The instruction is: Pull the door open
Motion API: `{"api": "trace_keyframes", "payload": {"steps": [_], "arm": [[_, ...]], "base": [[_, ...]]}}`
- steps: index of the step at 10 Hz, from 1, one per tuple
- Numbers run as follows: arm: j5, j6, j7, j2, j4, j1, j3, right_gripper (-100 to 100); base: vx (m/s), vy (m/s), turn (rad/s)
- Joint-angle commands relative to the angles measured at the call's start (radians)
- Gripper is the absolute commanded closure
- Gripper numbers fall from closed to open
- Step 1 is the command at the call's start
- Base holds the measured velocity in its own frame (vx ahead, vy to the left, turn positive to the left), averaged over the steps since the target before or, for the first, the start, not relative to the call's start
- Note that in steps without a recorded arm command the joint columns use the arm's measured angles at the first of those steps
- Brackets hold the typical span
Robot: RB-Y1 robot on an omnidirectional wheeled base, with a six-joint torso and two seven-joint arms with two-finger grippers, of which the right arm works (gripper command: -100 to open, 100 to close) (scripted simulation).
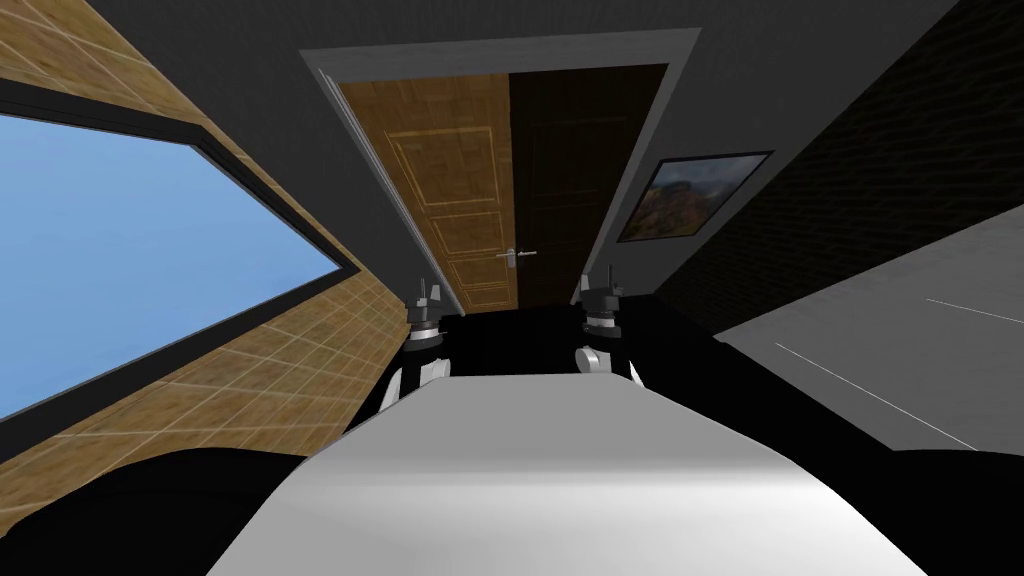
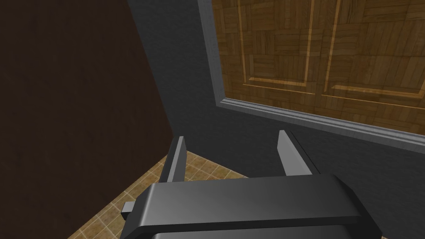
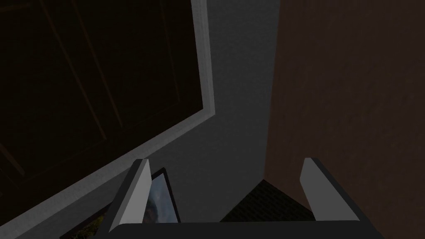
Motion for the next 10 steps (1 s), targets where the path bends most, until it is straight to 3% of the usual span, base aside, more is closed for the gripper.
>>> {"api": "trace_keyframes", "payload": {"steps": [1,9,10], "arm": [[-0.010,0.001,0.006,-0.012,0.037,-0.013,0.009,-100],[-0.060,0.027,0.025,-0.068,0.206,-0.108,0.025,-100],[-0.074,0.034,0.030,-0.081,0.251,-0.133,0.030,-100]], "base": [[0.116,0.049,0.008],[0.097,0.020,0.011],[0.135,0.028,0.018]]}}
